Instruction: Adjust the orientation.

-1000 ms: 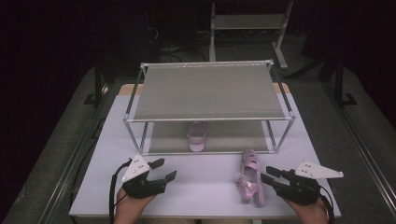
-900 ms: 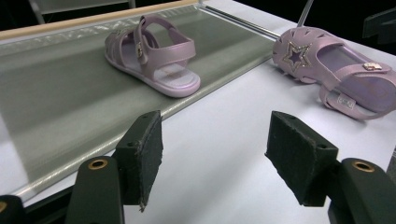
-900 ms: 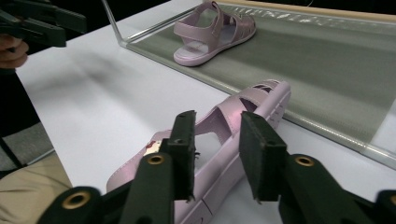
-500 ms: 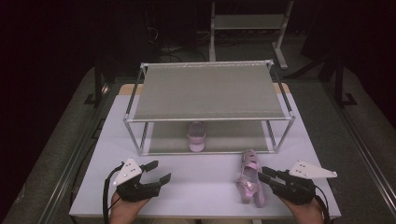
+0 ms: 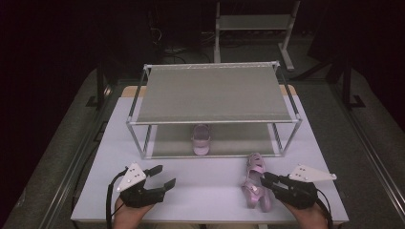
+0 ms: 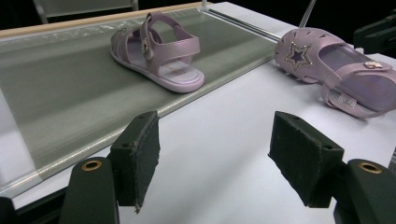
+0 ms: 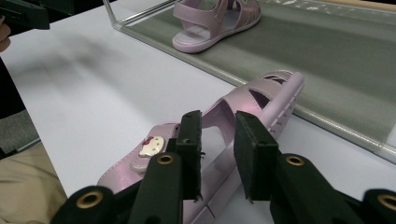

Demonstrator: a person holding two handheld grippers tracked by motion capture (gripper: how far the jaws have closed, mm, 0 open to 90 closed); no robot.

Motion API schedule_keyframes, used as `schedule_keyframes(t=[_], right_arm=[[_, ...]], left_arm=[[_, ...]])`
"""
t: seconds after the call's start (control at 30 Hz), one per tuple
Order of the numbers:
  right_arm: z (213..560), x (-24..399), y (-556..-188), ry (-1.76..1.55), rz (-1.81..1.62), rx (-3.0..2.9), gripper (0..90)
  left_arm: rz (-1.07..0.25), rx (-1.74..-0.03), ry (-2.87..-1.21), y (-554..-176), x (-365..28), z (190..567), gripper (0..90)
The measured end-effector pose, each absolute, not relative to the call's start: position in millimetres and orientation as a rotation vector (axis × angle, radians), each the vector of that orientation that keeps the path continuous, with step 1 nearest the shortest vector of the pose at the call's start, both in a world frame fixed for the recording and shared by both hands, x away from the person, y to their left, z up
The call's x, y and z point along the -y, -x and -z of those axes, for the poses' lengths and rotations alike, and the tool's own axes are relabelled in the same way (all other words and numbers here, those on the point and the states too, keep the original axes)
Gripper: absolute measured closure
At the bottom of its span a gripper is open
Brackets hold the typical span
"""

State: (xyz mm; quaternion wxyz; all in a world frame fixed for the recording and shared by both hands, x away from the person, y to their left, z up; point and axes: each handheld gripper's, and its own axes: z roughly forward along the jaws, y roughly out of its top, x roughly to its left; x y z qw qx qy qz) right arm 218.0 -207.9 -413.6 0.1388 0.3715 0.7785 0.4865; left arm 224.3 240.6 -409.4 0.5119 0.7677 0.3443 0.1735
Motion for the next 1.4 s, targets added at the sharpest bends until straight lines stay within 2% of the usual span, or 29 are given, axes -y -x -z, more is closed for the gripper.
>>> schedule_keyframes(t=[0.6,0.93,1.4], right_arm=[[418.0,227.5,-214.6,-1.199,-1.319,-2.207,73.5],[434.1,250.7,-220.1,-1.384,-1.171,-2.199,74.5],[432.7,279.6,-204.0,-1.469,-1.290,-2.095,56.6]], left_arm=[[-0.422,-0.822,-1.850,-224.2,-241.2,408.4,32.7],[-0.423,-0.818,-1.848,-223.3,-241.7,407.6,32.7],[-0.418,-0.813,-1.867,-223.4,-239.5,408.9,32.7]])
